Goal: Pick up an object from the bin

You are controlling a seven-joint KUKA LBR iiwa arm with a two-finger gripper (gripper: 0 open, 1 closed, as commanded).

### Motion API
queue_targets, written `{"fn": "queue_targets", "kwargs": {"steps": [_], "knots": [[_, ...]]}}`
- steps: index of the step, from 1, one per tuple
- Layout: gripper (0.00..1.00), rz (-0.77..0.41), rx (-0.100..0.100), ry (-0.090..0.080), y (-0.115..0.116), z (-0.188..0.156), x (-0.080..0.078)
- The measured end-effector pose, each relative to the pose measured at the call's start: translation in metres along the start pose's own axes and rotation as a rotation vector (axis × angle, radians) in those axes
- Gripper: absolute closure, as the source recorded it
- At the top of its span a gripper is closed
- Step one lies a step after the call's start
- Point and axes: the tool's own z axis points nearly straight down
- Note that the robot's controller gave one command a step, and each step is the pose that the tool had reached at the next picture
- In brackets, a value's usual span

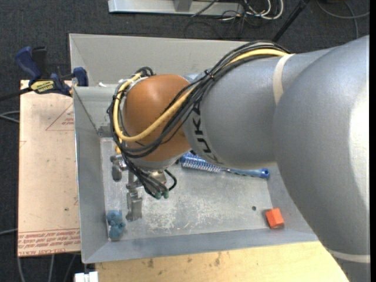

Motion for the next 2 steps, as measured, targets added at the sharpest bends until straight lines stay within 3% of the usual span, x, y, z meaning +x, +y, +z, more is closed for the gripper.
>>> {"fn": "queue_targets", "kwargs": {"steps": [1,2], "knots": [[0.0,-0.25,0.001,0.0,0.0055,0.0957,0.0166],[1.0,-0.248,0.0,0.001,0.0056,0.094,0.0165]]}}
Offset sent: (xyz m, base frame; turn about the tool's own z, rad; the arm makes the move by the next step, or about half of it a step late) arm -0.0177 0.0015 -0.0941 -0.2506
